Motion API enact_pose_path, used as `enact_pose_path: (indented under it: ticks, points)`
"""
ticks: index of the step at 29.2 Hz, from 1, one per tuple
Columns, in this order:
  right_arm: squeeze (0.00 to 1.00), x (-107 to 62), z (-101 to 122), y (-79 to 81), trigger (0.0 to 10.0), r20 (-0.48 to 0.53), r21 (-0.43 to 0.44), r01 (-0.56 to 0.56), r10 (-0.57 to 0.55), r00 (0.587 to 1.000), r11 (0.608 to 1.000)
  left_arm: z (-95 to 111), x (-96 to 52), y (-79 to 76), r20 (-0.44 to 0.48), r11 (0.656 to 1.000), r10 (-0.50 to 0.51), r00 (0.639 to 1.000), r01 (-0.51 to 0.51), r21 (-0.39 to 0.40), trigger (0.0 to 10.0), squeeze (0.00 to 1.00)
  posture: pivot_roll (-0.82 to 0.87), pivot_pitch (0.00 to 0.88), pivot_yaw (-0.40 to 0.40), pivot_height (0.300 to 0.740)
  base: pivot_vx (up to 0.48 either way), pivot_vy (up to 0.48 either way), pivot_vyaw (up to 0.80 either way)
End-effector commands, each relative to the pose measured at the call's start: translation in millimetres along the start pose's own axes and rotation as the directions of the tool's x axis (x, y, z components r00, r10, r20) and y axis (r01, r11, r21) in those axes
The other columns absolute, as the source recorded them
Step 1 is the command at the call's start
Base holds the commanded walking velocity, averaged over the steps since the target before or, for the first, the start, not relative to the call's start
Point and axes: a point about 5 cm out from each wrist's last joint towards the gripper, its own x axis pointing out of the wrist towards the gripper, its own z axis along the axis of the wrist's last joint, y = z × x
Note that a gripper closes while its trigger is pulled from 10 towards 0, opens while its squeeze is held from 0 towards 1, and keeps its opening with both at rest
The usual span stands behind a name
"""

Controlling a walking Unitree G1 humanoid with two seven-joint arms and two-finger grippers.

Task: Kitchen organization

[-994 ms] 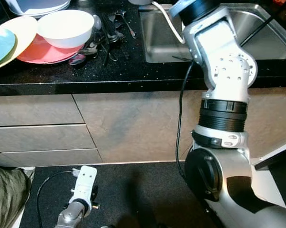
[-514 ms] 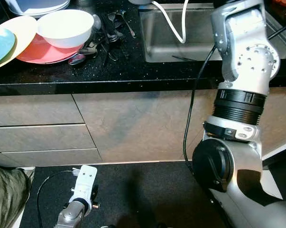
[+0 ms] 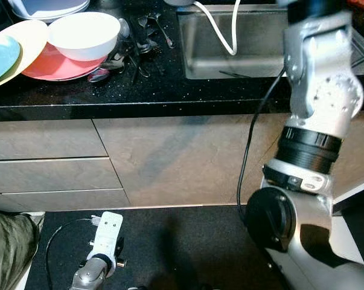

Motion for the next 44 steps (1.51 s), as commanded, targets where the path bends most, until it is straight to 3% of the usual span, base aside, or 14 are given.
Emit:
enact_pose_path:
  ticks: [1, 3, 12, 17, 18, 26, 27, 33, 36, 39, 40, 41, 42, 44]
  points:
    - [0.00, -12.0, -10.0, 0.4, 10.0, -0.058, -0.029, 0.015, -0.016, 0.998, 0.999, -16.4, -6.8, 3.0, -0.056, 1.000, 0.008, 0.998, -0.008, 0.001, 10.0, 0.00, 0.05, 0.331, 0.015, 0.740, 0.000, 0.000, 0.00]
    - [0.00, -45.7, -22.8, -15.6, 10.0, -0.149, -0.087, 0.120, -0.132, 0.980, 0.989, -20.0, -8.5, 5.6, -0.065, 1.000, 0.014, 0.998, -0.014, -0.002, 10.0, 0.00, 0.05, 0.318, 0.013, 0.740, 0.000, 0.000, 0.00]
    - [0.00, -79.4, -34.0, -38.8, 10.0, -0.233, -0.175, 0.242, -0.279, 0.932, 0.954, -26.9, -10.1, 3.8, -0.090, 1.000, 0.010, 0.996, -0.009, 0.006, 10.0, 0.00, 0.04, 0.296, 0.013, 0.740, 0.000, 0.000, 0.00]
    - [0.00, -120.9, -52.5, -56.8, 10.0, -0.326, -0.280, 0.333, -0.415, 0.849, 0.900, -29.2, -11.7, 2.9, -0.093, 1.000, 0.009, 0.996, -0.009, 0.006, 10.0, 0.00, 0.04, 0.287, 0.007, 0.740, 0.000, 0.000, 0.00]
    - [0.00, -120.9, -52.5, -56.8, 10.0, -0.326, -0.280, 0.333, -0.415, 0.849, 0.900, -29.2, -11.7, 2.9, -0.093, 1.000, 0.009, 0.996, -0.009, 0.006, 10.0, 0.00, 0.04, 0.287, 0.007, 0.740, 0.000, 0.000, 0.00]
    - [0.00, -211.0, -76.9, -97.4, 10.0, -0.412, -0.504, 0.476, -0.685, 0.602, 0.721, -35.9, -16.8, 5.3, -0.086, 1.000, 0.027, 0.996, -0.028, -0.005, 10.0, 0.00, 0.03, 0.264, -0.008, 0.740, 0.000, 0.000, 0.00]
    - [0.00, -211.0, -76.9, -97.4, 10.0, -0.412, -0.504, 0.476, -0.685, 0.602, 0.721, -35.9, -16.8, 5.3, -0.086, 1.000, 0.027, 0.996, -0.028, -0.005, 10.0, 0.00, 0.03, 0.264, -0.008, 0.740, 0.000, 0.000, 0.00]
    - [0.00, -291.3, -78.3, -111.6, 10.0, -0.397, -0.679, 0.509, -0.847, 0.352, 0.530, -31.1, -16.5, 8.3, -0.031, 0.997, 0.064, 0.997, -0.065, -0.033, 10.0, 0.00, 0.03, 0.246, -0.027, 0.740, 0.000, 0.000, 0.00]
    - [0.00, -334.8, -84.3, -117.2, 10.0, -0.390, -0.809, 0.421, -0.911, 0.138, 0.410, -32.8, -15.7, 8.4, -0.048, 0.998, 0.058, 0.997, -0.059, -0.024, 10.0, 0.00, 0.02, 0.247, -0.030, 0.740, 0.000, 0.000, 0.00]
    - [0.00, -387.6, -84.1, -120.3, 10.0, -0.296, -0.898, 0.377, -0.945, -0.139, 0.226, -35.5, -15.3, 7.0, -0.069, 0.999, 0.047, 0.997, -0.048, -0.017, 10.0, 0.00, 0.01, 0.242, -0.027, 0.740, 0.000, 0.000, 0.00]
    - [0.00, -387.6, -84.1, -120.3, 10.0, -0.296, -0.898, 0.377, -0.945, -0.139, 0.226, -35.5, -15.3, 7.0, -0.069, 0.999, 0.047, 0.997, -0.048, -0.017, 10.0, 0.00, 0.01, 0.242, -0.027, 0.740, 0.000, 0.000, 0.00]
    - [0.00, -400.8, -83.6, -119.0, 10.0, -0.274, -0.910, 0.371, -0.941, -0.197, 0.187, -36.3, -15.2, 5.9, -0.074, 0.999, 0.042, 0.996, -0.043, -0.019, 10.0, 0.00, 0.01, 0.243, -0.025, 0.740, 0.000, 0.000, 0.00]
    - [0.00, -400.8, -83.6, -119.0, 10.0, -0.274, -0.910, 0.371, -0.941, -0.197, 0.187, -36.3, -15.2, 5.9, -0.074, 0.999, 0.042, 0.996, -0.043, -0.019, 10.0, 0.00, 0.01, 0.243, -0.025, 0.740, 0.000, 0.000, 0.00]
    - [0.00, -426.3, -83.4, -112.9, 10.0, -0.238, -0.915, 0.387, -0.928, -0.287, 0.115, -39.2, -14.9, 3.2, -0.097, 0.999, 0.032, 0.995, -0.030, 0.019, 10.0, 0.00, 0.02, 0.237, -0.017, 0.740, 0.000, 0.000, 0.00]
